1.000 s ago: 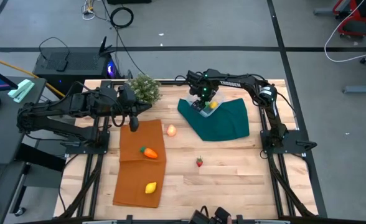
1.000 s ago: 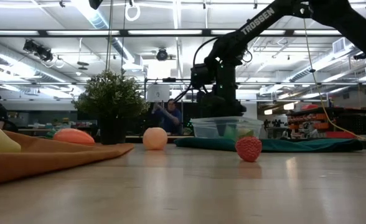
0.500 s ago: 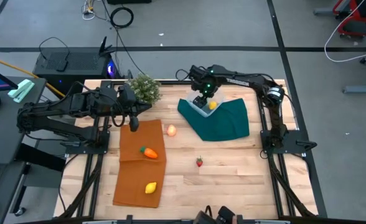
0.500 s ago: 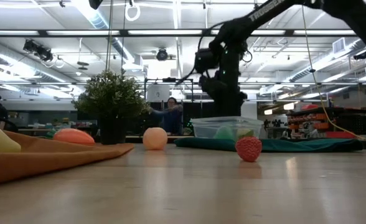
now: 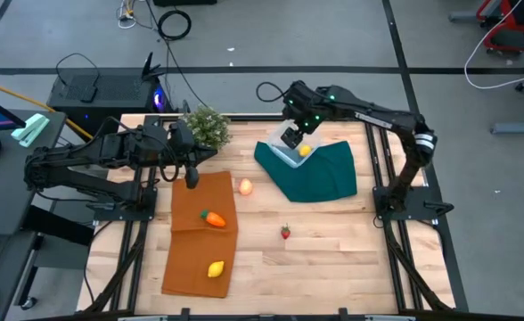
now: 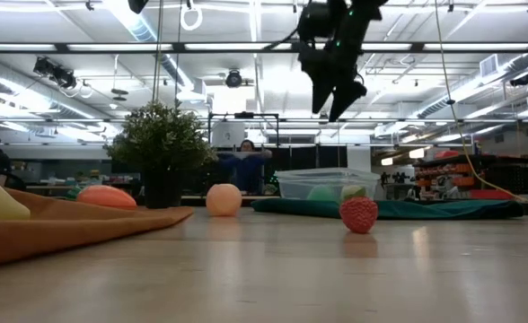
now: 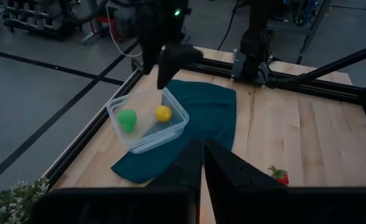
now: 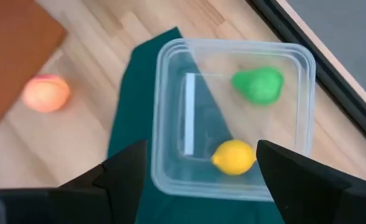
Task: Pick and placing Produce into tupperware
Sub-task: Put the strawberry into the transparent bin
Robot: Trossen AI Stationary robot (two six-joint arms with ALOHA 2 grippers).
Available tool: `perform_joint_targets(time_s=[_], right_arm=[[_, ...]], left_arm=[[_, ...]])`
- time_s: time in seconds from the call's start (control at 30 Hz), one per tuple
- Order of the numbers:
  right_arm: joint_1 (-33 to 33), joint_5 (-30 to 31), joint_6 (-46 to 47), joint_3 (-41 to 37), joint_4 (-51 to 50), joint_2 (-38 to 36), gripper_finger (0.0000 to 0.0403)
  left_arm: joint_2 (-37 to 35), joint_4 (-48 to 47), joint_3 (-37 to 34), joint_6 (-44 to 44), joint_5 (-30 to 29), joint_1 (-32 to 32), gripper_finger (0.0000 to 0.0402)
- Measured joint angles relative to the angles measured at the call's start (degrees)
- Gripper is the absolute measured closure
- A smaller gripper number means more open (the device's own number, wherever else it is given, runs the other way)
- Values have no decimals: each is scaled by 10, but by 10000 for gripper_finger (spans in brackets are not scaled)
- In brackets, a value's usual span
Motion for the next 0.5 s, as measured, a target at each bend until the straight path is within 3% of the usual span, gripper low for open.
perform_joint_targets(time_s=[0.27, 0.5], right_arm=[[79, 6, 45, 0, -39, -40, 135], [161, 56, 92, 0, -42, -50, 135]], left_arm=[[0, 0, 0, 0, 0, 0, 380], [0, 0, 0, 0, 0, 0, 372]])
